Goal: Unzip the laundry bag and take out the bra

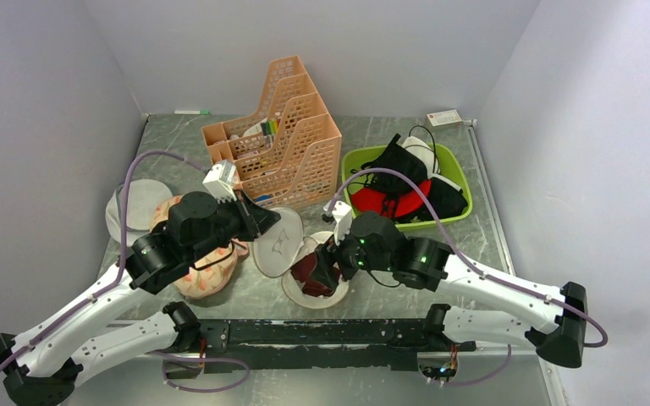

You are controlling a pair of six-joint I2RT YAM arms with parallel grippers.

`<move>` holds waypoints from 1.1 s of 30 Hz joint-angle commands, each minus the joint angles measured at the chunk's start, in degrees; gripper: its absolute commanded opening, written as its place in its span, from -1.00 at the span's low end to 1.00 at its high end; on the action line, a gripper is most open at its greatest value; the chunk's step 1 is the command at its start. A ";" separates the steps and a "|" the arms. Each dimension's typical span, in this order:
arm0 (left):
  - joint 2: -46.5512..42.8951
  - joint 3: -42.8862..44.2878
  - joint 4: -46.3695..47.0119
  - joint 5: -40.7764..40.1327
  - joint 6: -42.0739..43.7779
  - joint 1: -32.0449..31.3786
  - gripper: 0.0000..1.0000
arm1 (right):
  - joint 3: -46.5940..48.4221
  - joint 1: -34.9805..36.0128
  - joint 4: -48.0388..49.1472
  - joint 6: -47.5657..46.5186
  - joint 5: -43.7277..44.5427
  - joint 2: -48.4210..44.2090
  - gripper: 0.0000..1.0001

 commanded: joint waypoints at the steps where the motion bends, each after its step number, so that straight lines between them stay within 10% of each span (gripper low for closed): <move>1: -0.75 3.20 -2.26 -2.64 -1.94 0.53 -0.86 | 2.86 0.35 -3.31 -0.65 2.05 -1.48 0.36; 18: 1.62 4.64 0.09 -1.46 -1.90 0.44 -0.87 | 2.58 0.36 -0.99 4.61 -4.52 -1.65 0.23; 22: 0.62 4.72 -1.27 -2.87 -3.88 0.48 -0.86 | 0.04 0.38 0.61 6.25 0.62 3.95 -0.12; 33: 1.65 5.54 -3.36 -3.29 -2.74 0.47 -0.86 | -0.48 -6.35 2.79 -0.56 24.59 9.28 -0.16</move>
